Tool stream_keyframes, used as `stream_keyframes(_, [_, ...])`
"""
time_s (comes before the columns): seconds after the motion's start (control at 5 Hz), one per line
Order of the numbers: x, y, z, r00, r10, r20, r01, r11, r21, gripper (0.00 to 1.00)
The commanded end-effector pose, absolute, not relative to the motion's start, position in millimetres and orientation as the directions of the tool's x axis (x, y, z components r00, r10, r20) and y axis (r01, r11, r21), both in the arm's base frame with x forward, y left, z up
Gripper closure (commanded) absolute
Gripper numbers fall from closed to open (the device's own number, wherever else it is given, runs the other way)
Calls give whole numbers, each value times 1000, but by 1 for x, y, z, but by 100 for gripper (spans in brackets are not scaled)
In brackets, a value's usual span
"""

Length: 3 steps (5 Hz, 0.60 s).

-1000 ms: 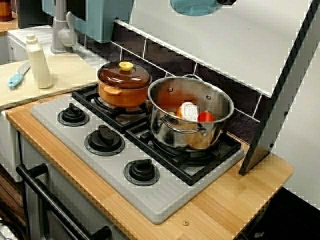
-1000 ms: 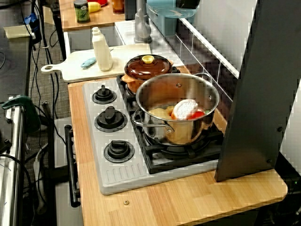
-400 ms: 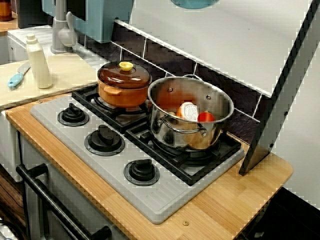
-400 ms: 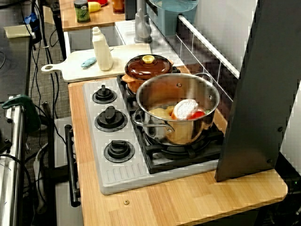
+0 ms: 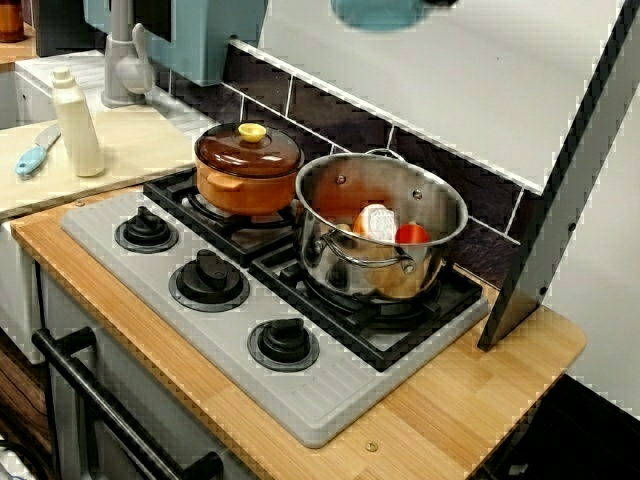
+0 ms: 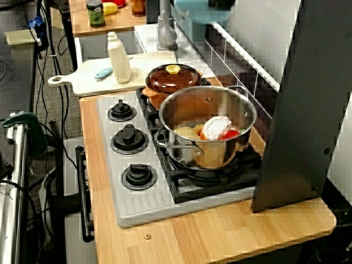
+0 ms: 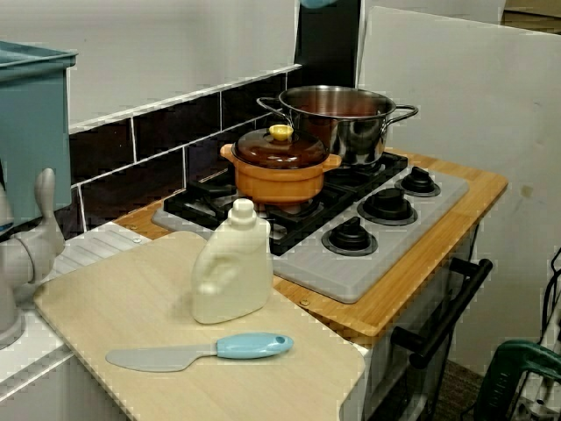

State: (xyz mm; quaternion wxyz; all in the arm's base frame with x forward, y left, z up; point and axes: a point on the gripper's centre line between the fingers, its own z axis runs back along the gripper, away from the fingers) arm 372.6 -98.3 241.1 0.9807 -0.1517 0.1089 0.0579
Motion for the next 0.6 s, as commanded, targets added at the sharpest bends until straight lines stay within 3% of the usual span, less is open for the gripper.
stream_keyframes(0.0, [353,-94,264,987,70,-146,-110,952,-286,100])
stream_keyframes(0.4, [356,-91,266,986,76,-151,-118,951,-286,100])
